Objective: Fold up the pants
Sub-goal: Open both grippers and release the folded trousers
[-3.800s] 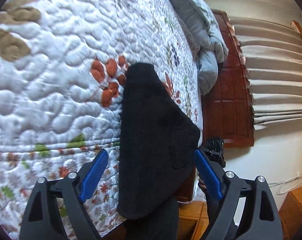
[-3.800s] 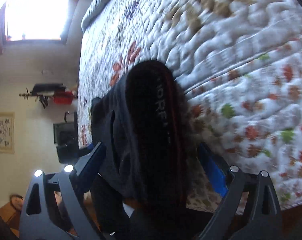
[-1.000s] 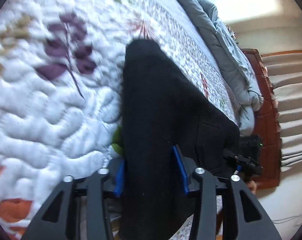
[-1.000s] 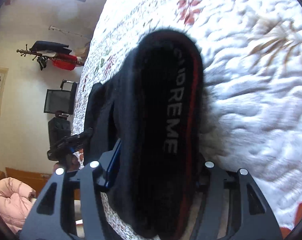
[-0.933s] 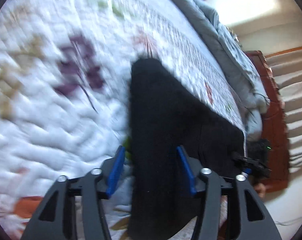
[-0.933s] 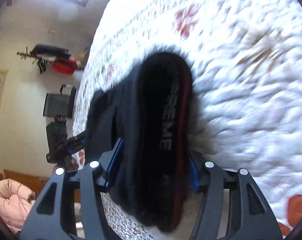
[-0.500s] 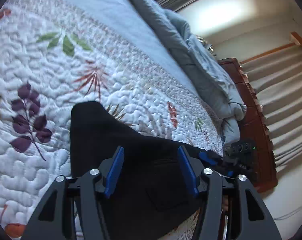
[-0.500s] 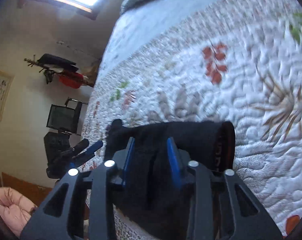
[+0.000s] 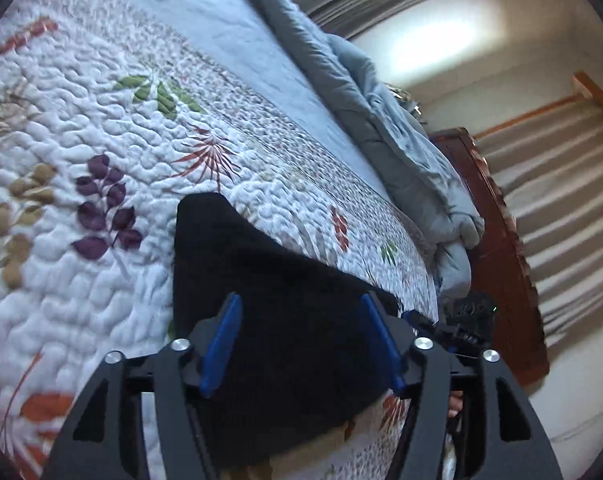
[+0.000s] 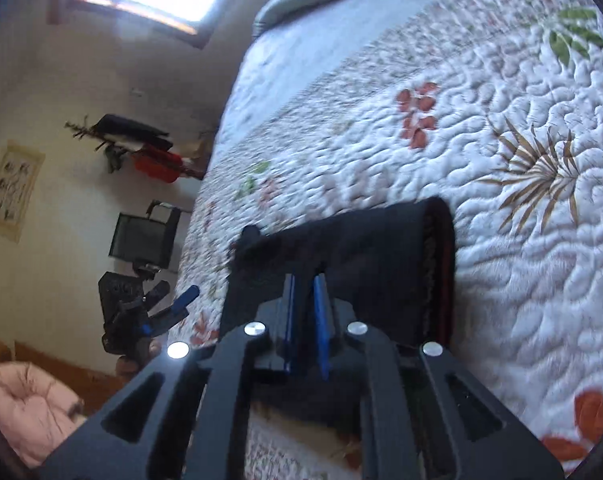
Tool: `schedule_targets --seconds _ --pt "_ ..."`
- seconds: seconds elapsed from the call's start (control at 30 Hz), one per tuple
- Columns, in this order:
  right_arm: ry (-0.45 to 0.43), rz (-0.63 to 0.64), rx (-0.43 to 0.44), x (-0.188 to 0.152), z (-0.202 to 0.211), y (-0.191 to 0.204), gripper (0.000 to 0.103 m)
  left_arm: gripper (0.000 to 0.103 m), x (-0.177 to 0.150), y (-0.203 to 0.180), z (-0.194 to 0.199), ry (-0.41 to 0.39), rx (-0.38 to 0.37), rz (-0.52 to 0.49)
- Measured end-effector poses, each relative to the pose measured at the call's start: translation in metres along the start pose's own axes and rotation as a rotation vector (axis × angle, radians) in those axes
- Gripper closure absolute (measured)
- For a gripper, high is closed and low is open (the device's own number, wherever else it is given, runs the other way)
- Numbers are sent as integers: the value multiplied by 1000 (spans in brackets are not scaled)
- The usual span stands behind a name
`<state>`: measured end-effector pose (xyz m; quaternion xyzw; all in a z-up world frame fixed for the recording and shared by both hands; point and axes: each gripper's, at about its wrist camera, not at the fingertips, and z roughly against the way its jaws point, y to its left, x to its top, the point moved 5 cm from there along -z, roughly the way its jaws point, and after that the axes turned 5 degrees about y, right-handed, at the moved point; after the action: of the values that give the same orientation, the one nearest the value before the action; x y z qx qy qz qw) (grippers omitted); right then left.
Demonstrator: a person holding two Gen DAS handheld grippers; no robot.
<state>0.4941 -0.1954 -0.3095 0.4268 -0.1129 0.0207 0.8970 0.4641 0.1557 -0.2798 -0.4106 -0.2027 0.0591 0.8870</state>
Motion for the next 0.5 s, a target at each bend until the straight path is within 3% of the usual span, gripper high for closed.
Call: schedule_targets --seconds 0.13,0.2,0.27,0.4,0.43,0.5 --pt "42 -12 -23 -43 -7 -11 89 40 -46 7 -3 47 8 4" --pt "80 -103 -82 -60 -24 -50 103 43 -62 25 -26 112 39 47" --pt "82 -165 -30 -66 -32 -72 103 47 -70 40 -42 141 70 63" --pt "57 -252 58 -67 -26 -74 102 50 -64 55 -37 124 -17 177" --pt "40 -284 101 -67 -19 -71 99 50 -64 55 -30 116 -32 197" --pt "-7 -299 144 -70 1 -62 76 47 -66 51 -11 89 -47 204"
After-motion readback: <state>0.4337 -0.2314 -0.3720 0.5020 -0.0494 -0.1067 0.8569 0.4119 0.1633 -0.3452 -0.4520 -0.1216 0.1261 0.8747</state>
